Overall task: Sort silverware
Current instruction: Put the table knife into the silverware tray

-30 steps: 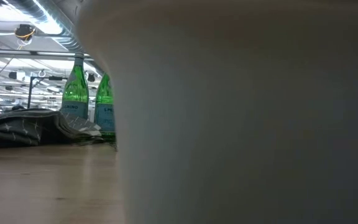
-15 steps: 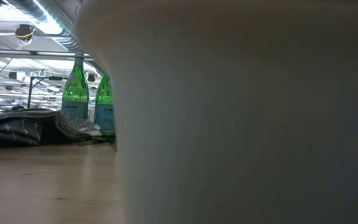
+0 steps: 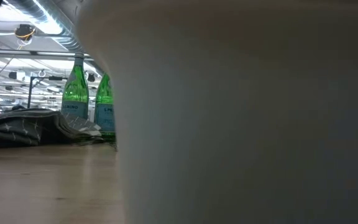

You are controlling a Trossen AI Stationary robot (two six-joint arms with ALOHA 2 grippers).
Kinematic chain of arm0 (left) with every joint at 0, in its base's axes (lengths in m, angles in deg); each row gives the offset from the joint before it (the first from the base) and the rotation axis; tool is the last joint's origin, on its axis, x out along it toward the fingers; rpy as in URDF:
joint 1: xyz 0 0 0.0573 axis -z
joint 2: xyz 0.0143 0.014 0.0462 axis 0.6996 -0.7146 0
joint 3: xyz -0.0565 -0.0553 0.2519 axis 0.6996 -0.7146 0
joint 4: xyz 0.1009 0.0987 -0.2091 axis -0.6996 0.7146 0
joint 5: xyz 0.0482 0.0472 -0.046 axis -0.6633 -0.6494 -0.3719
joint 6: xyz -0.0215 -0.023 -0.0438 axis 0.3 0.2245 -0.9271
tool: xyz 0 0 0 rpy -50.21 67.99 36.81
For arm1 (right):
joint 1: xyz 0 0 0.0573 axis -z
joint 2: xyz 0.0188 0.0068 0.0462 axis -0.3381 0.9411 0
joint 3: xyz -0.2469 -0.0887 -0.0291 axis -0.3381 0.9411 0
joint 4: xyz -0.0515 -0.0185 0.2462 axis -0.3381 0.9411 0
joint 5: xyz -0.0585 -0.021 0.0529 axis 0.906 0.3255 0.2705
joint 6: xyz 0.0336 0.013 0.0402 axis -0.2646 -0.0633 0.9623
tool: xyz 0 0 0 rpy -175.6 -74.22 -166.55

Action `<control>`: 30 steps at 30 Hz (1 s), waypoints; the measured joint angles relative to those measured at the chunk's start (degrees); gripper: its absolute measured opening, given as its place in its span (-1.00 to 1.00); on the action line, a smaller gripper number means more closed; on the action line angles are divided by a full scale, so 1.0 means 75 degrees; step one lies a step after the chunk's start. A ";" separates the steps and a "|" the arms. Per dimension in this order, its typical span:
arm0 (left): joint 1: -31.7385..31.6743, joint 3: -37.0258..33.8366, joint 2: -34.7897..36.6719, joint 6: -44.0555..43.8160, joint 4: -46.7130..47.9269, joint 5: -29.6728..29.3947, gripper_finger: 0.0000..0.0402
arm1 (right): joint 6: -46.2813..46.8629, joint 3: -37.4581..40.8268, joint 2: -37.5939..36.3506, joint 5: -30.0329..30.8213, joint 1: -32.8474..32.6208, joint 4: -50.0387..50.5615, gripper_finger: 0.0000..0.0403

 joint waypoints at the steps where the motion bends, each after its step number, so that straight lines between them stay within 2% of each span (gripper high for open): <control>1: 0.0000 0.0000 0.0000 0.0013 0.0002 -0.0003 -0.70 | 0.0000 0.0000 0.0000 -0.0001 0.0000 0.0008 -0.81; 7: 0.0000 0.0000 0.0000 -0.0005 0.0040 -0.0075 -0.97 | -0.0003 0.0000 -0.0003 0.0001 -0.0003 0.0052 -0.81; 20: 0.0015 -0.0003 0.0101 -0.0034 0.0131 -0.0221 -1.00 | 0.0003 0.0000 -0.0006 -0.0008 0.0000 0.0056 -0.81; 30: 0.0020 0.0000 0.0608 0.0179 0.1360 -0.0169 -1.00 | 0.0001 0.0000 -0.0005 -0.0938 0.0000 0.0118 -0.81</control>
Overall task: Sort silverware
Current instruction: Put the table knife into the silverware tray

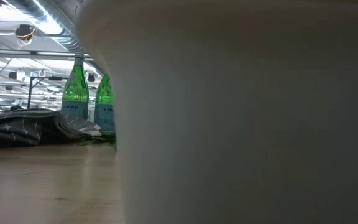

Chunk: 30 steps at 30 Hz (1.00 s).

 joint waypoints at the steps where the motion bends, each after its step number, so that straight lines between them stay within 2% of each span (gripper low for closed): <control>1: 0.0003 0.0000 0.0055 0.0005 0.0133 0.0000 -1.00 | -0.0001 0.0000 0.0002 -0.0128 0.0000 0.0009 -0.80; 7: -0.0005 0.0012 0.0309 0.0248 0.0688 -0.0018 -1.00 | -0.0001 0.0000 0.0008 -0.1105 -0.0002 0.0161 -0.62; 14: -0.0012 0.0012 0.0655 0.0309 0.1576 -0.0049 -1.00 | -0.0001 0.0003 0.0008 -0.4114 -0.0008 0.0610 -0.51; 18: -0.0001 0.0012 0.0804 0.0404 0.1930 -0.0041 -1.00 | 0.0000 0.0003 0.0007 -0.5274 -0.0009 0.0876 -0.52; 20: 0.0007 0.0015 0.0875 0.0404 0.2032 -0.0016 -1.00 | 0.0003 0.0003 0.0005 -0.5528 -0.0009 0.0856 -0.53; 30: 0.0245 0.0013 0.0884 0.0350 0.2494 0.0186 -1.00 | -0.0001 0.0003 0.0005 -0.5546 -0.0009 0.0968 -0.53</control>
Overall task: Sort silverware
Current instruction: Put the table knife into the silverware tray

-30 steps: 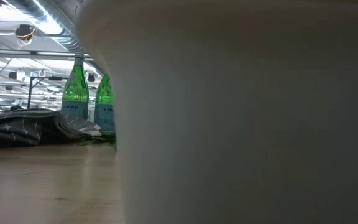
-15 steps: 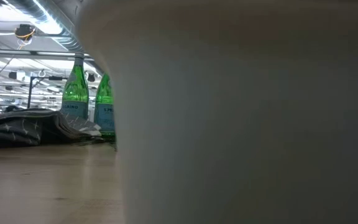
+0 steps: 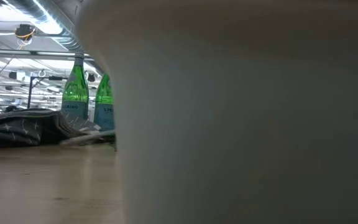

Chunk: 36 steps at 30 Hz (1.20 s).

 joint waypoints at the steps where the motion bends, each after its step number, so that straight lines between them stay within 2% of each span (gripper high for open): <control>1: 0.0022 -0.0002 0.0000 -0.0120 0.0183 0.0091 -1.00 | 0.0000 0.0000 0.0000 -0.0011 0.0000 -0.0004 -0.53; 6: -0.0035 0.0001 0.0012 -0.1594 0.1994 0.0994 -1.00 | 0.0000 0.0000 0.0000 -0.0114 0.0000 -0.0004 -0.53; 9: -0.0103 0.0001 0.0012 -0.2094 0.3414 0.1111 -1.00 | 0.0000 0.0000 0.0000 -0.0114 0.0003 -0.0004 -0.53; 13: -0.0367 -0.0002 0.0012 -0.1844 0.4950 0.1249 -1.00 | 0.0000 0.0000 0.0000 -0.0114 0.0003 -0.0004 -0.53; 16: -0.0736 -0.0014 0.0012 -0.1182 0.5726 0.1666 -1.00 | 0.0000 0.0000 0.0000 -0.0114 0.0003 -0.0008 -0.53; 20: -0.1527 -0.0382 0.0032 0.0198 0.5713 0.2580 -1.00 | 0.0000 0.0000 0.0000 -0.0116 0.0003 -0.0022 -0.53; 25: -0.2670 -0.1377 0.0041 0.1607 0.5608 0.3063 -1.00 | 0.0000 0.0000 0.0000 -0.0122 0.0003 -0.0039 -0.53; 30: -0.3504 -0.2302 0.0042 0.1872 0.4734 0.3108 -1.00 | 0.0000 0.0000 -0.0002 -0.0027 0.0003 -0.0022 -0.53; 36: -0.3882 -0.2980 0.0044 0.2285 0.3863 0.3218 -0.93 | 0.0000 0.0000 -0.0003 0.0090 0.0009 -0.0022 -0.53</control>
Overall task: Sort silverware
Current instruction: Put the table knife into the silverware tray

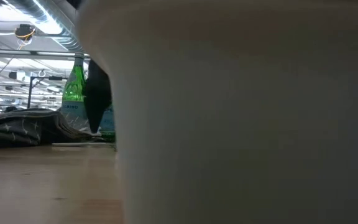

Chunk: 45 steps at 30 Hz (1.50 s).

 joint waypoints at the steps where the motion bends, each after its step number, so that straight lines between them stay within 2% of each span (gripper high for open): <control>1: 0.0003 -0.0082 0.0000 0.0024 -0.0071 -0.0003 -0.88 | 0.0000 0.0000 0.0000 -0.0001 0.0000 0.0003 -0.53; 8: 0.0244 -0.0433 0.0000 0.0758 -0.0491 0.0027 -0.47 | -0.0003 0.0000 0.0000 0.0164 0.0000 0.0024 -0.53; 13: 0.0500 -0.0702 -0.0001 0.1171 -0.1653 0.0026 -0.33 | -0.0004 0.0000 0.0000 0.0465 0.0000 0.0262 -0.53; 19: 0.0547 -0.0807 -0.0035 0.1040 -0.1814 -0.0654 -0.34 | -0.0003 0.0000 0.0003 0.0472 0.0000 0.0414 -0.53; 28: 0.0548 -0.0792 -0.0032 0.1005 -0.1932 -0.0661 -0.36 | -0.0003 0.0000 0.0003 0.0472 0.0000 0.0414 -0.53; 34: 0.0526 -0.0792 -0.0080 0.1002 -0.2502 -0.0660 -0.36 | -0.0003 0.0000 0.0003 0.0472 0.0000 0.0418 -0.53; 45: 0.0525 -0.0749 -0.0417 0.0679 -0.2332 -0.0613 -0.37 | -0.0003 0.0000 0.0003 0.0469 -0.0003 0.0431 -0.53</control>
